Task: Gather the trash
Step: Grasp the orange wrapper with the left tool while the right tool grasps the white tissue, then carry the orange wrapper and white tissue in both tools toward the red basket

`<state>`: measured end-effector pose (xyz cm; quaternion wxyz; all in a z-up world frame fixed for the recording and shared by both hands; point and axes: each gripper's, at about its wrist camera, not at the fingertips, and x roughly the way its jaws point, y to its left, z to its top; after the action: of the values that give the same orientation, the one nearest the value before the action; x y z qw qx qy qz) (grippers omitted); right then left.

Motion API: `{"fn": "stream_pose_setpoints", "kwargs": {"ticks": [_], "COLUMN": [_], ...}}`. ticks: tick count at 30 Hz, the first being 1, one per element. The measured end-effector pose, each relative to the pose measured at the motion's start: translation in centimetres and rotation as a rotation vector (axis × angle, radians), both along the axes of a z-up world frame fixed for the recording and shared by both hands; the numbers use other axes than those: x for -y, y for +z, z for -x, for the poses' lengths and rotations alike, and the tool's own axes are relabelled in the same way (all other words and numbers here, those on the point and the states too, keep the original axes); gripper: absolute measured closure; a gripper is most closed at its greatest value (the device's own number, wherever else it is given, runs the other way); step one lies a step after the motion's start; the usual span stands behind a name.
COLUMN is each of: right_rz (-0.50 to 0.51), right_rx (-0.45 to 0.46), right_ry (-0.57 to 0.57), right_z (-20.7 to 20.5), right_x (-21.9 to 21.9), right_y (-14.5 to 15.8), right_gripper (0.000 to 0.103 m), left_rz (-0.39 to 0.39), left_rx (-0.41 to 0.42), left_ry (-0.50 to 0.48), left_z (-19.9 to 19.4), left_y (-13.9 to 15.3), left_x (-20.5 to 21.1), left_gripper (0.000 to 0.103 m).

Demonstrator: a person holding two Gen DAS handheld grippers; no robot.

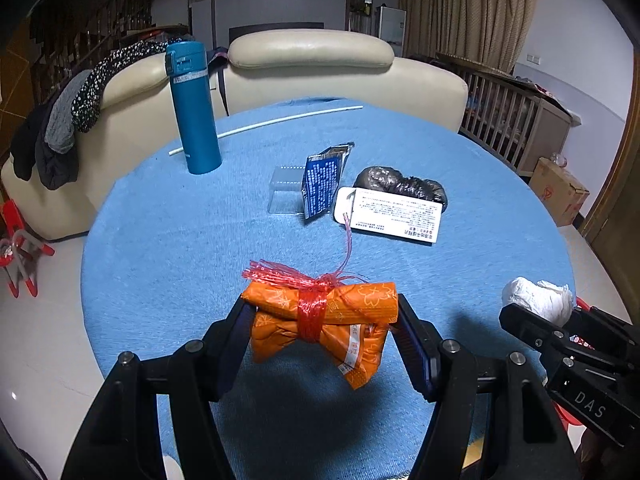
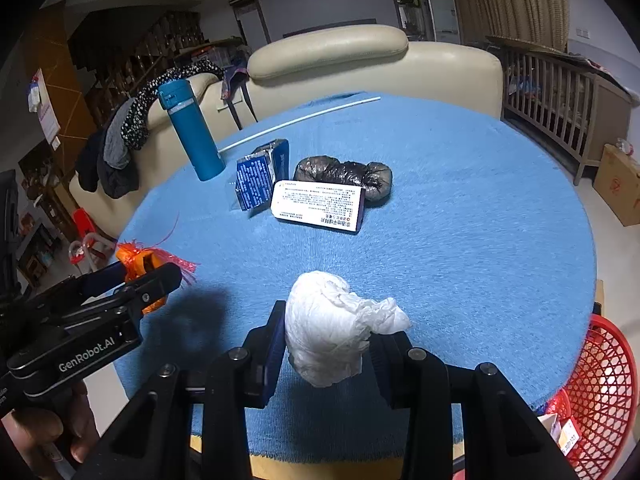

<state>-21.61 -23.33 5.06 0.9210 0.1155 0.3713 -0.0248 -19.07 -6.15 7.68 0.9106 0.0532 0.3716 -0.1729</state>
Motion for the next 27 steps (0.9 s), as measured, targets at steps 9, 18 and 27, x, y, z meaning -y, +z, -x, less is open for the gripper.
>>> {"fn": "stream_pose_setpoints", "kwargs": {"ticks": [9,18,27], "right_rz": [-0.008,-0.011,-0.019], "right_rx": [0.056,0.116,0.127], "right_ry": [-0.018,-0.029,-0.036], "right_z": [1.8,3.6,4.3], "right_x": [0.6,0.9,1.4], "right_y": [1.6,3.4,3.6], "right_gripper": [0.062,0.062,0.062], "left_rz": [-0.002,0.002,-0.014], "left_rx": [0.043,0.096,0.105], "left_ry": [-0.018,-0.031,-0.049], "left_z": [1.7,3.4,4.1], "left_y": [1.7,3.6,3.7], "left_x": [0.6,0.9,1.4], "left_gripper": [0.034,0.034,0.034]}}
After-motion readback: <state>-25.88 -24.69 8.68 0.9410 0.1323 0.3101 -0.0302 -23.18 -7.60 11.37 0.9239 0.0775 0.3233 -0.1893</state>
